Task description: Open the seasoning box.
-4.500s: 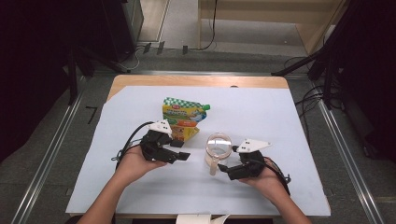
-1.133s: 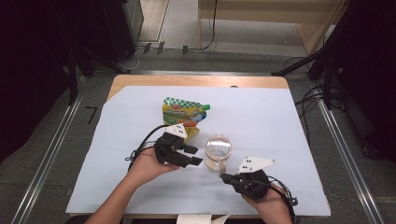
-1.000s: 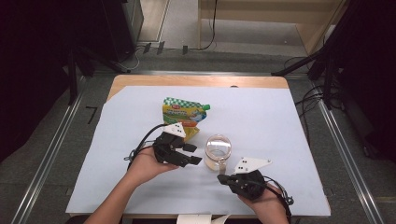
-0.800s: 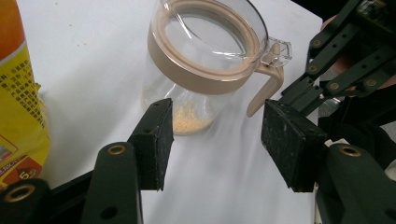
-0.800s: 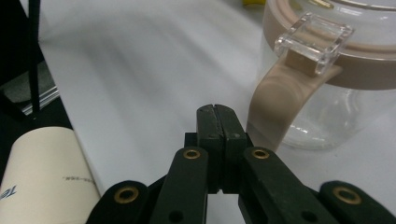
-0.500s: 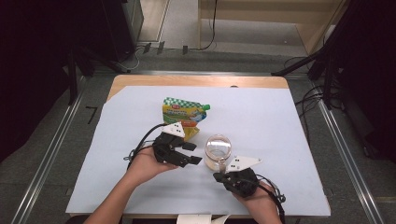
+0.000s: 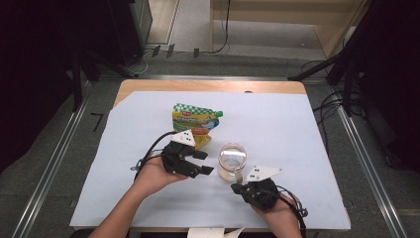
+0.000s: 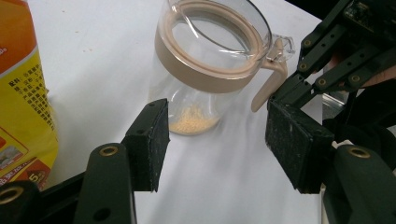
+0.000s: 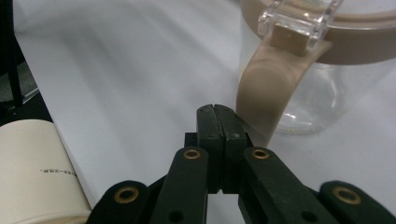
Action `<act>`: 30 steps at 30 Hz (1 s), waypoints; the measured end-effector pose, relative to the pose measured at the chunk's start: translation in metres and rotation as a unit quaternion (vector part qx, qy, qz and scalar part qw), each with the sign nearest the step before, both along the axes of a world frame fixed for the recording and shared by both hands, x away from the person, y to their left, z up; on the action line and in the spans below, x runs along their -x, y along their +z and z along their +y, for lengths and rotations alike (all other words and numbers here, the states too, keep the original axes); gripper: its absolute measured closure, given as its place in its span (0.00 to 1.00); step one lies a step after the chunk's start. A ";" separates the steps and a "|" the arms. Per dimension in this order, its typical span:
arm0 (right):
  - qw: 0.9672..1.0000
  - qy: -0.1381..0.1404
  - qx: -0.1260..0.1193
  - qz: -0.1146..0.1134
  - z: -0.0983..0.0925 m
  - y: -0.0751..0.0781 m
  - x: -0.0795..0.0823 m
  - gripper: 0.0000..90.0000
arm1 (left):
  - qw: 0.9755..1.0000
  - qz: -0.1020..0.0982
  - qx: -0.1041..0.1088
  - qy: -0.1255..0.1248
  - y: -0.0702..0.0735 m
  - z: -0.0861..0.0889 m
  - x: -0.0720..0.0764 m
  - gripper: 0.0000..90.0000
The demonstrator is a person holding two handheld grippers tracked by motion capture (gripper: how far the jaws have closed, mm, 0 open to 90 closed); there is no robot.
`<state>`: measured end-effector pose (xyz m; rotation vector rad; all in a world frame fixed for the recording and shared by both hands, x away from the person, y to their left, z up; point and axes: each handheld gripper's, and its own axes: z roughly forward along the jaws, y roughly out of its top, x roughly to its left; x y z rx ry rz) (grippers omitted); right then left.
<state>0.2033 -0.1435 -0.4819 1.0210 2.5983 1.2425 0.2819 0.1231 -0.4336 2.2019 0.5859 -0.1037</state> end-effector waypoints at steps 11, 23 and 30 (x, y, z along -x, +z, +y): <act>0.999 -0.033 -0.002 0.015 -0.027 0.005 -0.007 1.00 | 1.000 -0.004 -0.005 -0.008 -0.002 -0.002 0.002 0.45; 0.997 -0.070 0.004 0.016 -0.056 0.009 -0.018 1.00 | 1.000 -0.008 -0.011 -0.014 -0.004 -0.007 0.003 0.45; 0.996 -0.092 0.010 0.016 -0.078 0.010 -0.028 1.00 | 1.000 0.006 -0.004 -0.015 -0.001 -0.010 0.000 0.45</act>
